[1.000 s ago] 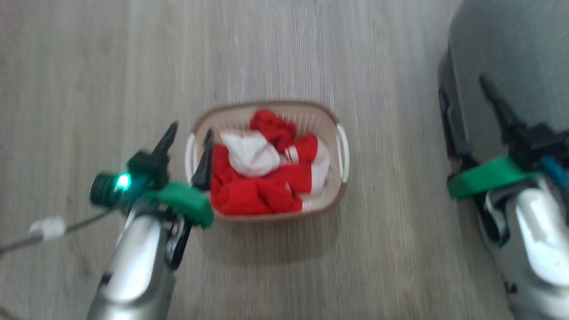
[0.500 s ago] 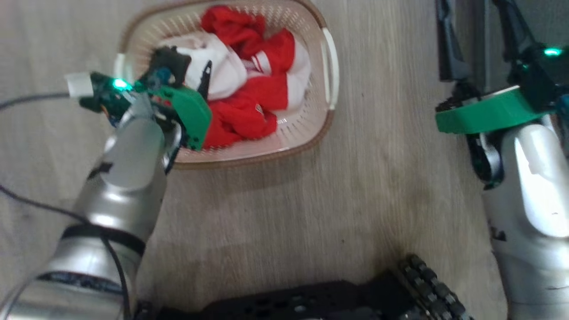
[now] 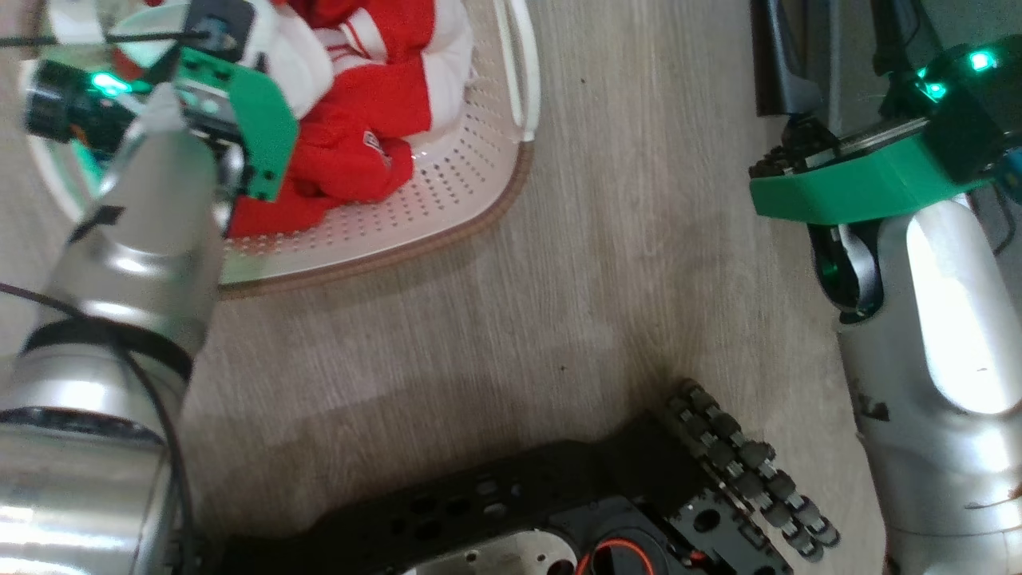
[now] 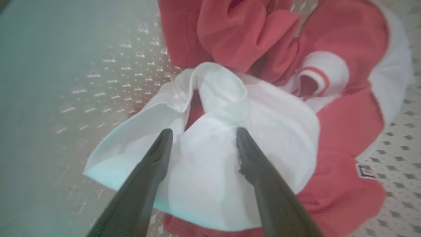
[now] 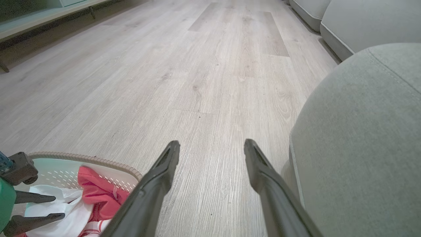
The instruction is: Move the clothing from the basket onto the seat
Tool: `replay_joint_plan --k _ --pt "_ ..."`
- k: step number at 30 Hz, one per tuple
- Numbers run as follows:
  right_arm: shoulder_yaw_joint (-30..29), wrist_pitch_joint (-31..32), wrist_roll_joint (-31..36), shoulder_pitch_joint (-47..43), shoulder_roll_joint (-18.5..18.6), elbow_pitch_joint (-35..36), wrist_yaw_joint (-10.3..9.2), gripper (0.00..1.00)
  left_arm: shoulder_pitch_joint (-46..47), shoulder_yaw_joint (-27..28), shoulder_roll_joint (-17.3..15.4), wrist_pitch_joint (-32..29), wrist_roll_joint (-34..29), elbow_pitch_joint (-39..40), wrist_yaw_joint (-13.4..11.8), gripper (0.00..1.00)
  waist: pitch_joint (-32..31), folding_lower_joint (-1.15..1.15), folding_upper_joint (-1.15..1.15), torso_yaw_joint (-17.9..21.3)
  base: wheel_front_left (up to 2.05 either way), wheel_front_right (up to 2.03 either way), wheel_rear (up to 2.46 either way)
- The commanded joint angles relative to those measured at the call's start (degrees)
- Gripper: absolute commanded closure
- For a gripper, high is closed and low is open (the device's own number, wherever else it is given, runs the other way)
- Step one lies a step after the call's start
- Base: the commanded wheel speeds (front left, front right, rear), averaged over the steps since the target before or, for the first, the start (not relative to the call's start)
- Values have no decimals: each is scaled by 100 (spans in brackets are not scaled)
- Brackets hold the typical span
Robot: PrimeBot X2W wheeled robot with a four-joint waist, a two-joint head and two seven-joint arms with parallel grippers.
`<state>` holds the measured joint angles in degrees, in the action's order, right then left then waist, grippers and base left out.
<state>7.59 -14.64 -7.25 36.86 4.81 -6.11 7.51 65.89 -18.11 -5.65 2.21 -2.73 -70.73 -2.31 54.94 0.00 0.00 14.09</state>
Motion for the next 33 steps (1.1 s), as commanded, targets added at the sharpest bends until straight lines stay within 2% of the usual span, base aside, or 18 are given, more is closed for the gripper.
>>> replay_joint_plan --k 1,5,6,7,8,12,16,23,27,33 --pt "87 -36 -59 -162 -97 205 -2 0 4 38 -249 -39 -55 12 -72 0 181 0 0 162 0 0 0" --pt "103 -36 -203 -220 -150 268 -2 0 111 -61 -404 -124 -126 -111 -121 0 298 0 0 296 0 0 0" --pt "98 -36 -228 -241 -158 263 -2 0 120 -83 -418 -114 -132 -129 -111 10 304 0 0 317 0 0 0" --pt "91 -36 -245 -265 -164 256 -2 0 122 -86 -424 -103 -117 -146 -99 83 301 0 0 337 0 0 0" --pt "73 -36 -267 -292 -170 240 -2 0 111 -101 -416 -87 -108 -161 -73 100 282 0 0 347 0 0 0" --pt "-80 -36 -332 -415 -183 150 -2 0 1 -107 -255 120 -6 -195 4 100 49 0 0 254 0 0 0" --pt "-245 -36 -274 -591 -158 33 -2 0 -159 -23 -23 555 215 -177 101 100 -376 0 0 -1 0 0 0" --pt "-488 -36 -260 -1044 18 -158 -2 0 -655 280 229 1171 847 38 411 100 -1482 0 0 -521 0 0 0" --pt "-617 -36 -253 -1366 122 -247 -2 0 -1060 488 261 1267 1247 468 575 100 -2191 0 0 -784 0 0 0" --pt "-734 -36 -212 -1818 318 -337 -2 0 -1939 890 238 1276 1762 1675 778 100 -3182 0 0 -1077 0 0 0"
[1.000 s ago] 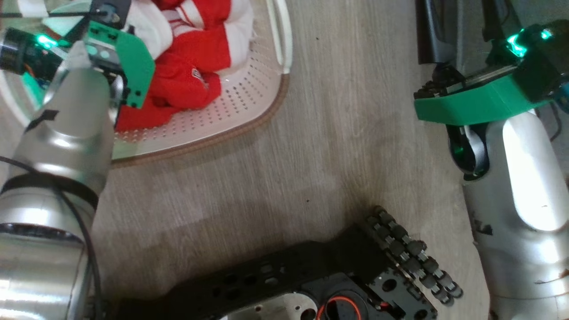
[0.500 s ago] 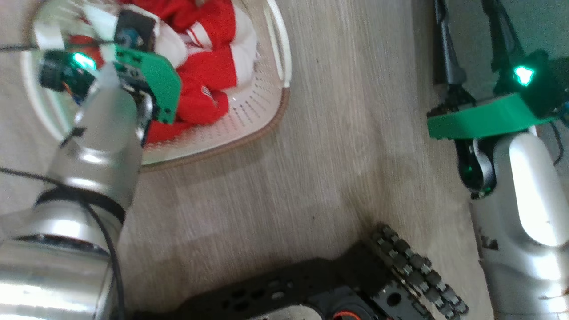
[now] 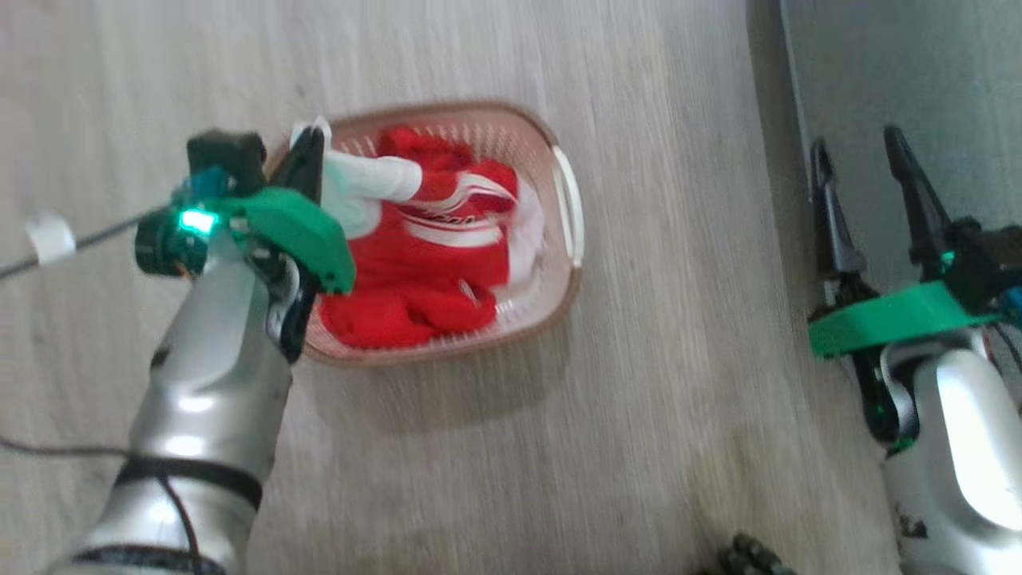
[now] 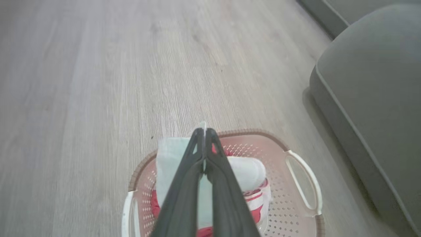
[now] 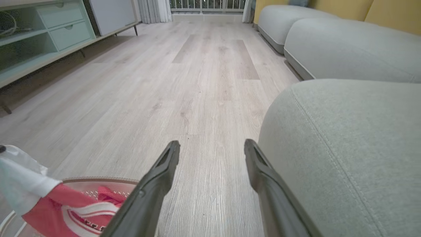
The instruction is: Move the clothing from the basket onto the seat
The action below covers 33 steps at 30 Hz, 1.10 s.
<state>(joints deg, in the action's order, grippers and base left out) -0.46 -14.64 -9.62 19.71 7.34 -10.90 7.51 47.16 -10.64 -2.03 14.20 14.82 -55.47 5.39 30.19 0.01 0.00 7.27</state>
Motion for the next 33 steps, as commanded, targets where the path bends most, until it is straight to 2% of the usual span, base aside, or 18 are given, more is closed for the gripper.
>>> replay_joint_plan --k 1,7,12,18,33 --pt "62 -36 33 -165 99 129 -2 0 -220 199 -156 78 43 353 17 100 -847 -1 0 -426 0 0 0" --pt "-32 -36 43 -564 242 56 -2 0 -1067 479 -287 79 220 1353 -8 100 -1657 -1 0 -611 0 0 0" --pt "-38 -36 30 -789 289 -3 -2 0 -1530 610 -346 38 349 1755 -84 100 -2064 -1 0 -687 0 0 0" --pt "53 -36 10 -1095 357 -149 -2 0 -2049 665 -480 -327 434 2186 -230 100 -2596 -1 0 -729 0 0 0" --pt "272 -36 -43 -1137 488 -338 -2 0 -2489 651 -540 -738 553 2983 -433 100 -2719 -1 0 -726 0 0 0"
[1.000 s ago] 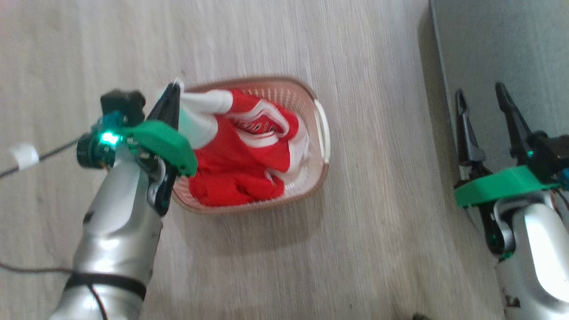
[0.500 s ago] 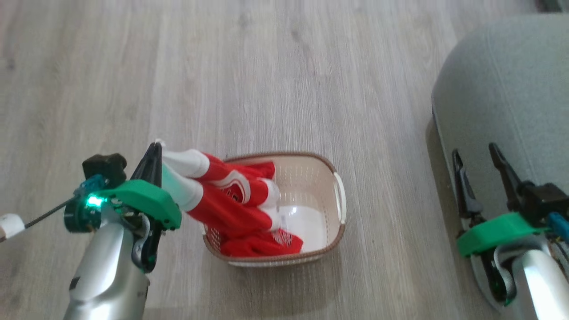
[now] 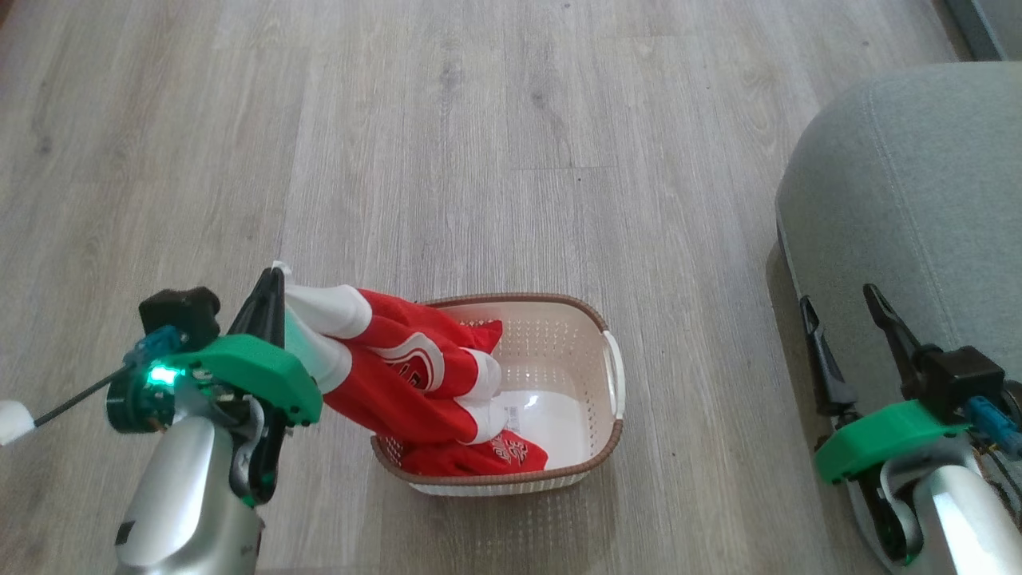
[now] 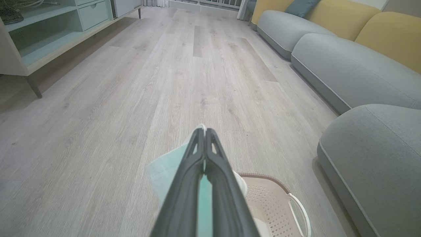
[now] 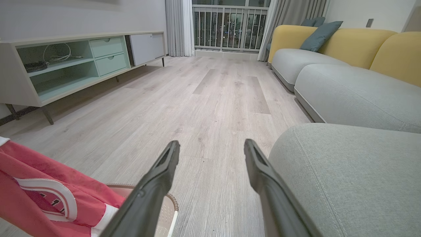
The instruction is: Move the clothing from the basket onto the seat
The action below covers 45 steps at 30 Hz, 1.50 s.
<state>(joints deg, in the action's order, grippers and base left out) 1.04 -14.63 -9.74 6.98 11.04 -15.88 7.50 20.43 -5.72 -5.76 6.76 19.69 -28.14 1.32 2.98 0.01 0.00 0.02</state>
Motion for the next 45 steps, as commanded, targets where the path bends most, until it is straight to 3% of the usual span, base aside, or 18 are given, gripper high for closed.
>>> replay_joint_plan --k 1,28,32,39,45 --pt "130 -37 -31 139 121 153 -1 0 178 153 -173 -6 66 278 -34 100 1 -1 0 -2 0 0 0" --pt "423 -37 -3 247 76 93 -1 0 212 -87 -198 -77 117 494 -49 100 -1 -1 0 -2 0 0 0" --pt "1118 -37 -62 575 3 -46 -1 0 342 -343 -114 -140 84 636 116 100 9 -1 0 -16 0 0 0" --pt "3134 -37 -392 1582 77 -873 -1 0 648 -1058 116 -329 5 1024 348 100 -21 -1 0 -173 0 0 0" --pt "4140 -37 -810 2497 158 -1576 -1 0 846 -1744 232 -482 15 1333 451 100 8 -1 0 -397 0 0 0"
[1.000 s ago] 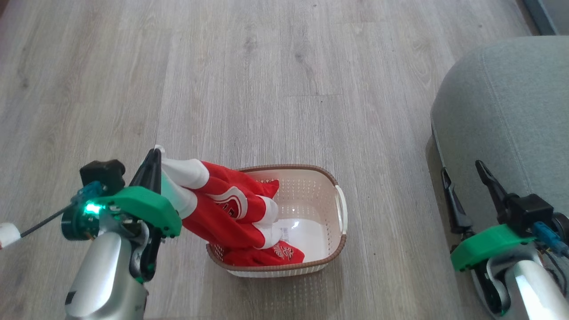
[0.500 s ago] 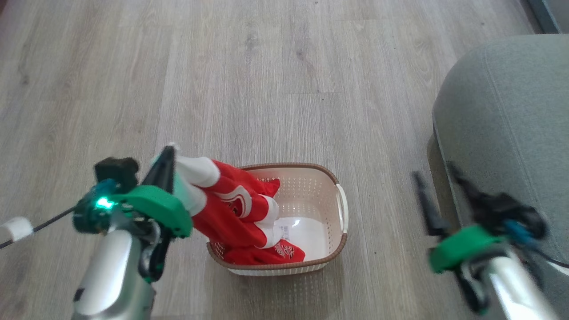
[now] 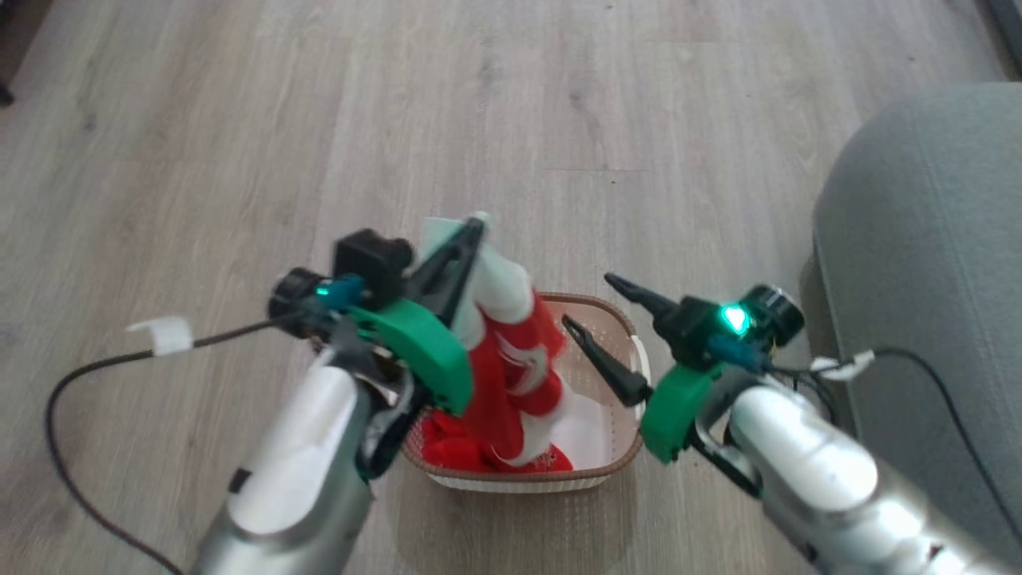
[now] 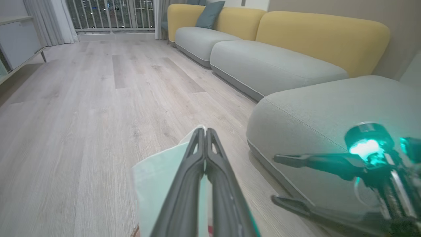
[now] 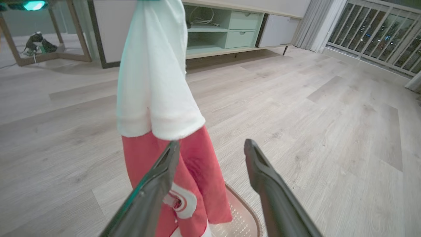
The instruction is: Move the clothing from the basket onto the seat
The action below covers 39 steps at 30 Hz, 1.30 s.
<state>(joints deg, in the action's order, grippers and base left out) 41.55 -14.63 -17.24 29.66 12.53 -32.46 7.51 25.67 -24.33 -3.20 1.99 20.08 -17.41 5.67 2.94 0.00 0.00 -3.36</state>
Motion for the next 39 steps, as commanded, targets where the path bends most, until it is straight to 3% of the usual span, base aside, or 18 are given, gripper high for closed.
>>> replay_joint_plan --k 1,10,14,15,16,17,22,26,27,28,29,39 --pt "219 -37 -117 349 15 -15 -2 0 341 14 -13 -20 -11 304 26 100 16 0 0 -93 0 0 0" --pt "1395 -37 -813 1002 -97 -652 -2 0 406 -794 28 -46 267 588 62 100 -16 0 0 -291 0 0 0" --pt "1581 -37 -1107 1126 -151 -857 -2 0 421 -1034 30 -20 440 655 35 100 -22 0 0 -300 0 0 0" --pt "1612 -37 -1188 1141 -162 -898 -2 20 428 -1077 31 -9 479 669 20 100 -20 0 0 -300 0 0 0" --pt "1631 -37 -1284 1142 -171 -927 -2 93 437 -1114 31 -1 508 674 0 100 -21 0 0 -299 0 0 0" --pt "1682 -37 -1389 1132 -175 -941 -2 100 447 -1143 31 7 532 674 -19 100 -22 0 0 -296 0 0 0" --pt "1805 -37 -1739 1162 -92 -898 -2 100 469 -1152 31 73 586 610 -97 100 -23 0 0 -235 0 0 0" --pt "1631 -37 -1871 1196 85 -741 -2 100 460 -1080 -4 175 597 483 -166 58 -33 0 0 -119 0 0 0" --pt "1558 -37 -1878 1192 136 -697 -2 100 455 -1059 -29 202 587 437 -190 43 -42 0 0 -83 0 0 0" --pt "1480 -37 -1881 1188 190 -655 -2 100 446 -1036 -54 232 574 388 -221 8 -48 0 0 -41 0 0 0" --pt "1305 -37 -1867 1194 308 -561 -2 100 418 -991 -103 302 556 279 -279 0 -45 0 0 61 0 0 0" --pt "-52 -37 -1458 1201 1078 291 -2 100 260 -1114 -144 818 508 -287 -233 0 62 0 0 953 0 0 0"
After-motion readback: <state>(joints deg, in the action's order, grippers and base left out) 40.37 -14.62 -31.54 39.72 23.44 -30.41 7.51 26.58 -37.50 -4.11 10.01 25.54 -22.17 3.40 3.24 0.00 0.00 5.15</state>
